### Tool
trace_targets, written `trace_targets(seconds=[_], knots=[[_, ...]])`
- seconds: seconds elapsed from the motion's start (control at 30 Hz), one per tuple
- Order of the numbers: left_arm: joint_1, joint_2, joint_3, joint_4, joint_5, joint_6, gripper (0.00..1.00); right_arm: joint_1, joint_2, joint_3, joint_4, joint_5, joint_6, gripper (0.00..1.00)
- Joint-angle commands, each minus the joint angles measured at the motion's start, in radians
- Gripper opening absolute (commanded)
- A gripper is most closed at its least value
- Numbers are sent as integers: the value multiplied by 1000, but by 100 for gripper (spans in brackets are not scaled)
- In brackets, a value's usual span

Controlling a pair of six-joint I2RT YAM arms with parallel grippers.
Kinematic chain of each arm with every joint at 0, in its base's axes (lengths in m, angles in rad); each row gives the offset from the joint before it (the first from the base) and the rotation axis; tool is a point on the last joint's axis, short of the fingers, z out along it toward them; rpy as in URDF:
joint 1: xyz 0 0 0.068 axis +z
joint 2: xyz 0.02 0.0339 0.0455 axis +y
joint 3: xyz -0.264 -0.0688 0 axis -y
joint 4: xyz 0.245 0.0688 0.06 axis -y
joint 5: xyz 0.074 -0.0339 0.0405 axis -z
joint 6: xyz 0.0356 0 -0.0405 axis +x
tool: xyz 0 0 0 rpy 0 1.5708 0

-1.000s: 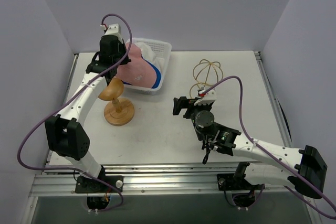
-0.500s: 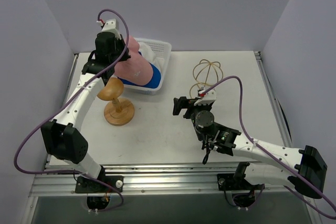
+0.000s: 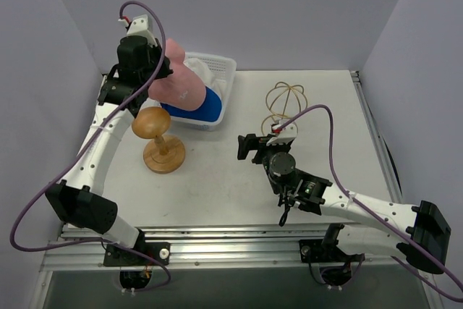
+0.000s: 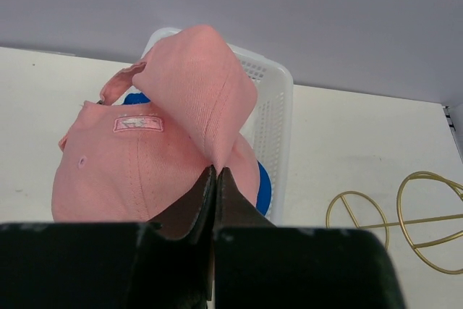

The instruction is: Stack the hats

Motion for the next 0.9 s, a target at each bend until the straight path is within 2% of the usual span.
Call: trace_targets(seconds=[0.0, 0.27, 0.43, 0.63, 0.73, 0.77, 0.87], knots=[[-1, -54, 77, -65, 1, 9, 2, 9, -24, 5, 78, -36, -20, 93], [-11, -127, 110, -205, 23, 19, 2, 8, -29, -24, 167, -173, -63, 93], [-17, -161, 164, -320, -5, 70, 2, 11, -26, -42, 202, -187, -68, 93], [-18, -261, 129, -270, 78, 78, 2, 9, -38, -45, 204, -193, -69, 93], [-18, -300, 100, -230, 188, 43, 2, 9, -60, -35, 204, -269, -62, 93], [-18, -310, 94, -213, 246, 29, 2, 9, -66, -29, 210, -346, -65, 93], [-18, -345, 63, -191, 293, -10, 2, 11, -81, -19, 231, -427, -59, 93]])
